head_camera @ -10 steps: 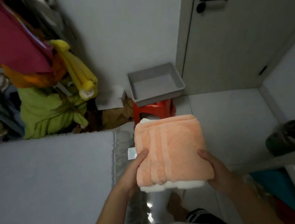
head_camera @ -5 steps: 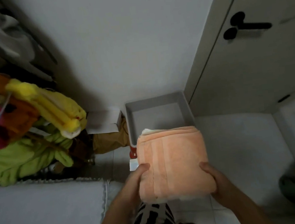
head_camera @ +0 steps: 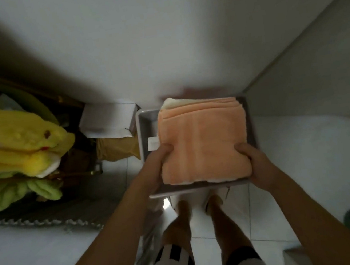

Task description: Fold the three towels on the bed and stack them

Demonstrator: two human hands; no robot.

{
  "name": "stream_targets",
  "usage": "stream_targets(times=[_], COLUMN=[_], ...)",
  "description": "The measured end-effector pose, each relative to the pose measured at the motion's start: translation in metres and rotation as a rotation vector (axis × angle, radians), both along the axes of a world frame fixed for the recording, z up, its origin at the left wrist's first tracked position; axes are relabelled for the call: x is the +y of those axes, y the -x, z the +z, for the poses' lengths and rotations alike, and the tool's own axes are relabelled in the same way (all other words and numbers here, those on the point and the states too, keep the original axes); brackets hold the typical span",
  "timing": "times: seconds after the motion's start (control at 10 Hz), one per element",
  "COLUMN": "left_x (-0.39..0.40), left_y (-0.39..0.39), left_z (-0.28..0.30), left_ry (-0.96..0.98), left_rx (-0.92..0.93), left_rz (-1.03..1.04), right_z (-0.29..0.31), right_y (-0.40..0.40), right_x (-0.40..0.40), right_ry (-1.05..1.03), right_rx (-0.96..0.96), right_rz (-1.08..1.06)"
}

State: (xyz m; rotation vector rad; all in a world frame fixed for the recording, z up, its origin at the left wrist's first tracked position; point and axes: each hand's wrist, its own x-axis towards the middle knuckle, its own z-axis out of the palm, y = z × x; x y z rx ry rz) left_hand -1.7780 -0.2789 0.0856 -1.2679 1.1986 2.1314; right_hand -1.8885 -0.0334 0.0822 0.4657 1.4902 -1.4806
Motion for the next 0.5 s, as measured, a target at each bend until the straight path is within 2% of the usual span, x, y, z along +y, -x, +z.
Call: stream_targets(times=[0.1,0.2,0.4,0.5], left_x=[0.005,0.016,0.018,0.018], left_y=[0.019,0.021,0.026,0.021], left_z=[-0.062,-0.100,-0.091,-0.039], left_ry=[0.240,0.423,0.496,0.563], left_rx=[-0.087,-0.149,-0.184,-0.199], left_rz=[-0.126,-0.270,-0.324,-0.192], right_z=[-0.063,-0.098,-0.078,-0.019], right_y=[0.022,0.022,0.017,0.009], right_x=[-0.011,-0.020,-0.024,-0.012], right_ry=[-0.154,-0.318,-0.447,-0.357], right_rx=[-0.010,0.092,0.179,0.291], right_rz=[0.164,0.402,0.446,0.406])
